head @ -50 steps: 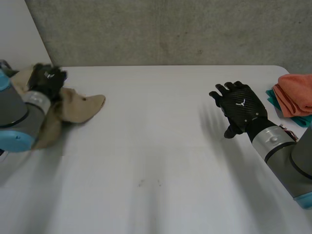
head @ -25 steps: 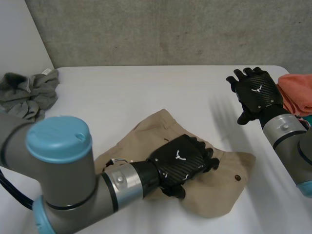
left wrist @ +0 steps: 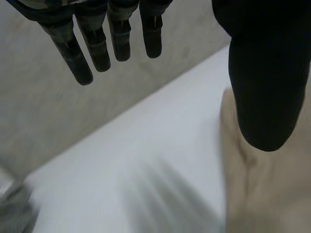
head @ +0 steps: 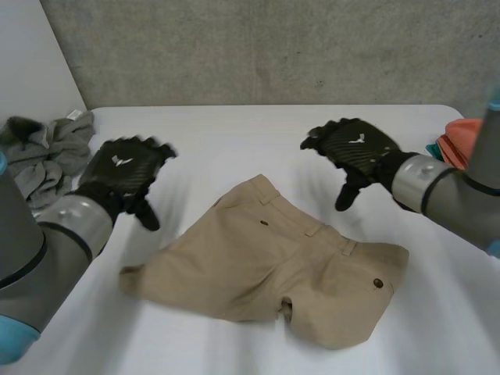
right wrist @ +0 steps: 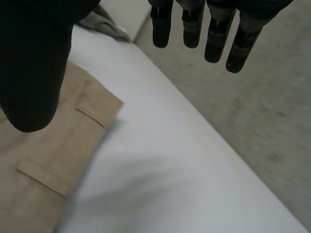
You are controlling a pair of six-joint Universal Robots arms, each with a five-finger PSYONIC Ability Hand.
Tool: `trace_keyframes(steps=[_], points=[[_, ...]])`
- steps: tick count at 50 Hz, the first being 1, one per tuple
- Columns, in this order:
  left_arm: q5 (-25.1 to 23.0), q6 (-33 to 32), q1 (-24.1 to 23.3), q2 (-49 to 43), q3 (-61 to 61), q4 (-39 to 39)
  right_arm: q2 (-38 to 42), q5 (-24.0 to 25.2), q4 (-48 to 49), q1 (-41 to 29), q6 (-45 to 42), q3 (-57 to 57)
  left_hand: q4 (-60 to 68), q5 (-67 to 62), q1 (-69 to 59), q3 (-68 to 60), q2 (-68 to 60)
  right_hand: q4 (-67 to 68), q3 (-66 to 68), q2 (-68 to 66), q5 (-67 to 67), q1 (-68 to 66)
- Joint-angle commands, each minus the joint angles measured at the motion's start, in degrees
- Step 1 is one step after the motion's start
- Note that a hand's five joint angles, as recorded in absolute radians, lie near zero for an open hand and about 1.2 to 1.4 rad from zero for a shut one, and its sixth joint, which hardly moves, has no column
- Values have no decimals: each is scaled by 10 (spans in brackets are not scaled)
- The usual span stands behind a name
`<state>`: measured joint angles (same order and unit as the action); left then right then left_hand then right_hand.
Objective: Fold the laundry.
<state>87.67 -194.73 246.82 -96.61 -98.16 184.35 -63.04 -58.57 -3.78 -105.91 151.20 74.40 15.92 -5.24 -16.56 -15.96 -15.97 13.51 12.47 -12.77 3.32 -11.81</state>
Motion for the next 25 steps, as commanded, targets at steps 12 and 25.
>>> trace_keyframes(steps=[12, 25], points=[[69, -3, 31, -32, -105, -66, 281, 26, -21, -97, -6, -314, 57, -64, -51, -57, -57, -35, -25, 28, -33, 18], [71, -4, 22, -79, -96, -45, 409, 22, -28, -131, -5, -457, 525, -531, -518, -524, -524, 63, 74, -70, 65, -80]])
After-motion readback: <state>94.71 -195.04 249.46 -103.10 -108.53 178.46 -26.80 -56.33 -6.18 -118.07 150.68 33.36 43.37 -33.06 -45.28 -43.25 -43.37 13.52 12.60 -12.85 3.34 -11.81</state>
